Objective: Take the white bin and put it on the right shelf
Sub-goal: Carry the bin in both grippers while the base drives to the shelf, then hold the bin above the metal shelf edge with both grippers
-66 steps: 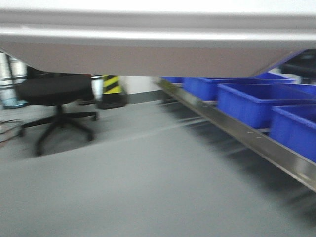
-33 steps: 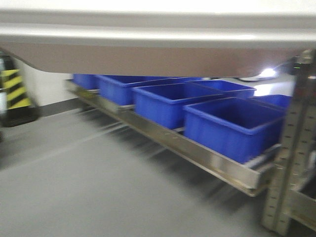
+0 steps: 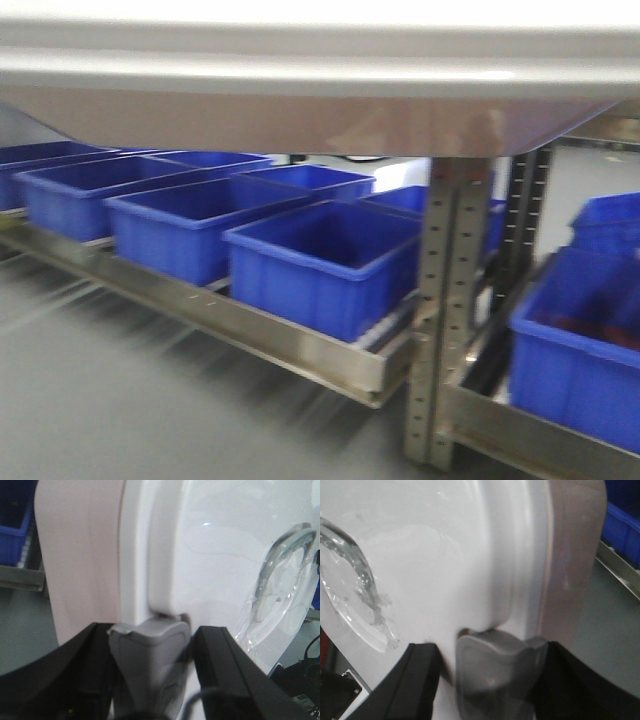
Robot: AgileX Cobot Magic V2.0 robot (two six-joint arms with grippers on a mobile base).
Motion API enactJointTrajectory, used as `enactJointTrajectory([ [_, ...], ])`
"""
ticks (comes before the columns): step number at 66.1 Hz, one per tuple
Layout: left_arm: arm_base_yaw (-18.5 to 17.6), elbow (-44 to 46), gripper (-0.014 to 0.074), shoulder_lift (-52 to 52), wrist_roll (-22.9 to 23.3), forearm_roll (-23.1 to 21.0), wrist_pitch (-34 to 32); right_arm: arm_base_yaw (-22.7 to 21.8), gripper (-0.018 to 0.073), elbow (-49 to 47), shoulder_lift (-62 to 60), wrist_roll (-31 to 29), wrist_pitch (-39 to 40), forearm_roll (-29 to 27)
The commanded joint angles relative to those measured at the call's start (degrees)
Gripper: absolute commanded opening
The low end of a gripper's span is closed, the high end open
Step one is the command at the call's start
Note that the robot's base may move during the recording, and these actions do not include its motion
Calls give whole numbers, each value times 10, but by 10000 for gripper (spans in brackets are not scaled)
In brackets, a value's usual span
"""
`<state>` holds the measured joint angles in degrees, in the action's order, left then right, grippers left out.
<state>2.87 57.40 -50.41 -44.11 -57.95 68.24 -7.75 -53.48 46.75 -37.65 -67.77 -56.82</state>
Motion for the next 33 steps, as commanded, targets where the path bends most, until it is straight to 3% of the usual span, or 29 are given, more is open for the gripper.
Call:
enactJointTrajectory([
  [1, -9, 18, 176, 8, -10, -87, 20, 6, 359, -21, -6, -1, -33, -123],
  [33, -9, 18, 176, 8, -10, -87, 20, 6, 359, -21, -6, -1, -33, -123],
])
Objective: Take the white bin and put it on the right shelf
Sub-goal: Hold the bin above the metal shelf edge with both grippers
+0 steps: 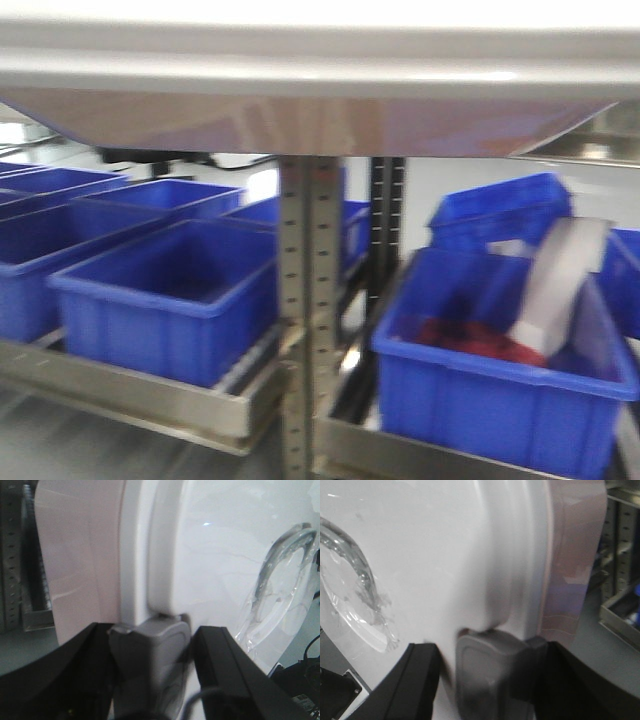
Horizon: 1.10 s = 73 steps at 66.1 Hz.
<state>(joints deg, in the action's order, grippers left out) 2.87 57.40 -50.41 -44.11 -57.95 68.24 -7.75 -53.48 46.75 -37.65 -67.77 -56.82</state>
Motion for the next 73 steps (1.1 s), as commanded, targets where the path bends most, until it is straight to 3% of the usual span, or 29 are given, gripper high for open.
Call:
enactJointTrajectory([
  [1, -9, 18, 176, 8, -10, -87, 20, 6, 359, -21, -6, -1, -33, -123],
  [73, -9, 18, 176, 0, -10, -87, 20, 6, 359, -21, -6, -1, -33, -123],
])
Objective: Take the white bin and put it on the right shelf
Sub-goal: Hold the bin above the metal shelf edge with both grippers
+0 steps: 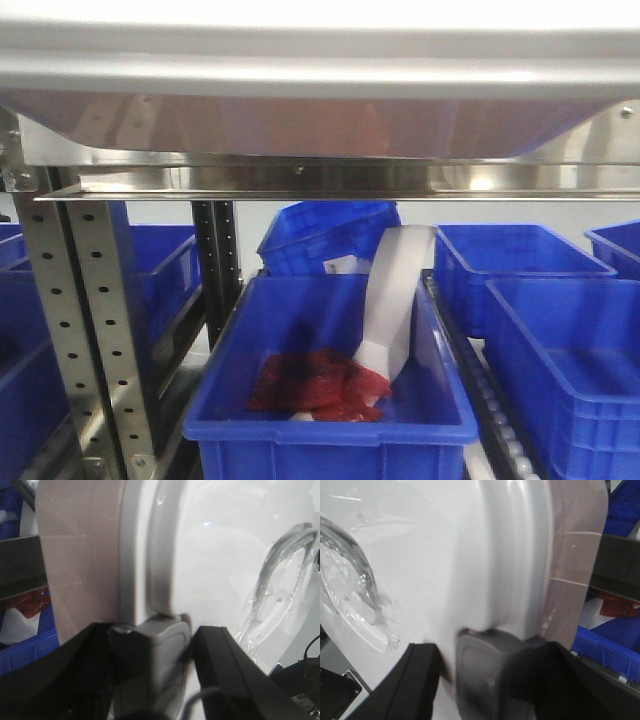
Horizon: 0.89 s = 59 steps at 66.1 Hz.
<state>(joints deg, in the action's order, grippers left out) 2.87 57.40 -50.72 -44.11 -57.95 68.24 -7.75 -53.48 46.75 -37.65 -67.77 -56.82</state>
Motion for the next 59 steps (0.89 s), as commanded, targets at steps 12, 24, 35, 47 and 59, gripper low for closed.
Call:
enactJointTrajectory([
  [12, -9, 18, 176, 4, -10, -87, 20, 6, 359, -21, -6, -1, -33, -123],
  [24, -9, 18, 176, 4, -10, -87, 20, 6, 359, -21, -6, -1, -33, -123],
  [35, -9, 18, 176, 4, -10, -87, 20, 6, 359, -21, -6, -1, -33, -123],
  [47, -9, 18, 176, 4, -10, -87, 20, 6, 359, -21, -6, -1, -33, -123],
  [59, -9, 18, 176, 4, -10, -87, 20, 6, 359, -21, -6, -1, -33, -123],
])
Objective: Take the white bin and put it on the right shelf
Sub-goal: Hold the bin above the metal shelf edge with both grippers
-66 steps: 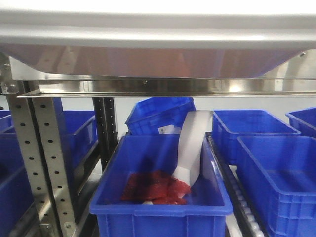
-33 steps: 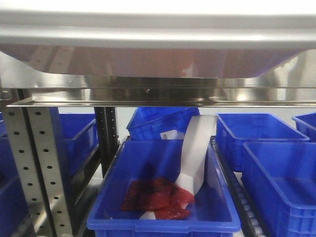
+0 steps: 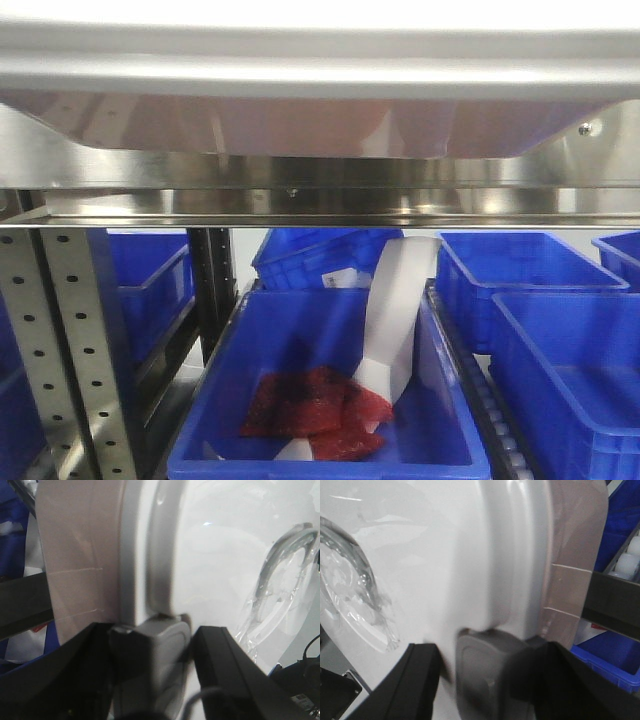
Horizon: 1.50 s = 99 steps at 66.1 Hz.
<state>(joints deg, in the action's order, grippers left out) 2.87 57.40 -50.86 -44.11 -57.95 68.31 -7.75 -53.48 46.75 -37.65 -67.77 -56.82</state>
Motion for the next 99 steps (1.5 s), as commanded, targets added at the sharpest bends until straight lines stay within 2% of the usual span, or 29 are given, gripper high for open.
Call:
enactJointTrajectory([
  [1, -9, 18, 176, 5, -10, -87, 19, 6, 359, -21, -6, -1, -33, -123],
  [99, -9, 18, 176, 5, -10, -87, 18, 6, 359, -21, -6, -1, -41, -123],
])
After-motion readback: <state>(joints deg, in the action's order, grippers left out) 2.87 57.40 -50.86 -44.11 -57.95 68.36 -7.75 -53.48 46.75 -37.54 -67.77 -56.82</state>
